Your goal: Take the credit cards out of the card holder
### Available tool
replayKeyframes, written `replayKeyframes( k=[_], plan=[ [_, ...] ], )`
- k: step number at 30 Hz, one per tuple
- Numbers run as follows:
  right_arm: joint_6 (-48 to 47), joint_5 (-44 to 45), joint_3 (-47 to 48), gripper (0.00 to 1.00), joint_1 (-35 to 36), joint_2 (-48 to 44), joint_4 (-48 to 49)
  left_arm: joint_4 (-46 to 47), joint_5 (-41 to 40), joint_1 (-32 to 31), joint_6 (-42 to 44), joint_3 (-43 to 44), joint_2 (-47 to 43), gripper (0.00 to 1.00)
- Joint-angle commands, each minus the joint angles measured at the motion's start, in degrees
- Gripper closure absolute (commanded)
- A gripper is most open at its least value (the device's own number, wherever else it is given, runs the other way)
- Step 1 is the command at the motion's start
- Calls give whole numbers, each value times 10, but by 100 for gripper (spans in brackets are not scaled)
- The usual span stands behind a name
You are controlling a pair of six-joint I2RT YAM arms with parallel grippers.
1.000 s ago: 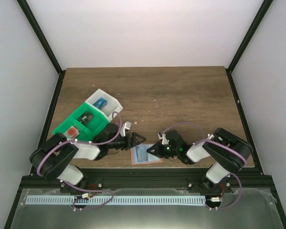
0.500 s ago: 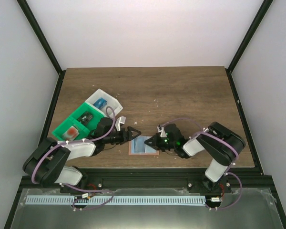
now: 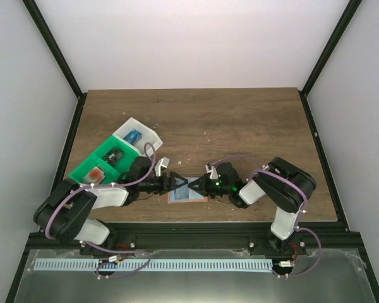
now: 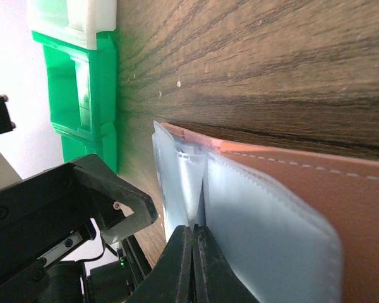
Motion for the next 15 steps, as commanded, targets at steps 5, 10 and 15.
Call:
replayKeyframes(
  k=[5, 10, 15],
  plan=[
    [3, 0, -2, 99, -4, 5, 26, -28, -9, 1, 29, -12, 5, 9],
    [3, 0, -2, 100, -4, 6, 26, -37, -19, 0, 30, -19, -6, 9],
    [-3, 4, -1, 100, -4, 0, 14, -29, -13, -3, 26, -19, -1, 9]
  ],
)
